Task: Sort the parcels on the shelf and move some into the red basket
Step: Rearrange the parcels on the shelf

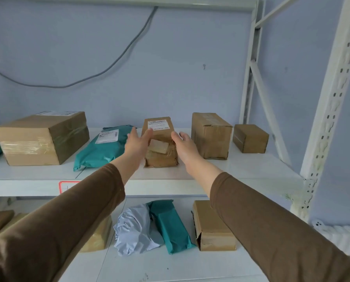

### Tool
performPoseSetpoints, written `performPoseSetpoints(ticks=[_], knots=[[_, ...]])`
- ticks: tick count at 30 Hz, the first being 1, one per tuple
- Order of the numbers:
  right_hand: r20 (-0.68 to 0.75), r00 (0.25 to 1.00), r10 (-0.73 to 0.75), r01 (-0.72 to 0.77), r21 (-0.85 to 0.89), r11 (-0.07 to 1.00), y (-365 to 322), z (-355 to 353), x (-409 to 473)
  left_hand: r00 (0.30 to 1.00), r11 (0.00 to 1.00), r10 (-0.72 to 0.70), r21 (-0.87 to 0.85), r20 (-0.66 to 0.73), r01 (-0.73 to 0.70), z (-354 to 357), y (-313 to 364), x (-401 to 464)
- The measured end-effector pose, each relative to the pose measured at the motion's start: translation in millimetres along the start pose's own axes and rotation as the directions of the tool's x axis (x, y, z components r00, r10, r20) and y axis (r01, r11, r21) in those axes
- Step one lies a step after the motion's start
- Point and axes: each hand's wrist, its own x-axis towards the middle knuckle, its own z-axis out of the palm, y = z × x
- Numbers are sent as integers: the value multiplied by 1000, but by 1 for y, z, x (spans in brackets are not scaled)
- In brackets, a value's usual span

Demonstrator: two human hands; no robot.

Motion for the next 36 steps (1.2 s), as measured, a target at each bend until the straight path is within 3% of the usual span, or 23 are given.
performPoseSetpoints(ticks=[2, 4, 6, 8, 10, 13, 16, 18, 23, 27, 33, 36], knots=[[-132, 954, -271, 249, -158, 955, 0, -17, -2, 967, 969, 240, 74, -82, -234, 6, 10, 3], [-182, 860, -477, 419, -283, 863, 1, -39, 0, 914, 916, 401, 47, -61, -398, 21, 28, 0], [-226, 789, -571, 480, -353, 803, 4, -65, 5, 880, 880, 474, -15, 2, -474, 44, 48, -8], [-300, 742, -600, 491, -367, 790, 7, -90, 11, 879, 886, 463, -71, 116, -458, 72, 61, -14], [-370, 754, -543, 444, -323, 836, 10, -112, 19, 893, 923, 385, -87, 232, -375, 99, 66, -16], [-406, 871, -277, 230, -161, 960, 13, -136, 35, 923, 976, 213, -107, 321, -188, 132, 70, -12], [-281, 954, 104, -86, 76, 993, 20, -149, 48, 929, 993, 36, -117, 368, 8, 156, 65, -1], [-149, 962, 228, -206, 148, 967, 29, -155, 54, 920, 979, -31, -172, 391, 106, 164, 59, 4], [-89, 978, 188, -168, 196, 966, 37, -159, 41, 911, 951, 20, -290, 412, 110, 165, 57, -12], [-114, 989, 89, -58, 256, 965, 29, -156, -5, 897, 927, 182, -375, 403, -20, 146, 55, -48], [-169, 981, -91, 150, 375, 915, 30, -158, -110, 837, 849, 392, -500, 382, -170, 111, 46, -152], [-172, 979, -107, 174, 447, 877, 46, -163, -163, 820, 831, 434, -517, 372, -205, 99, 32, -215]])
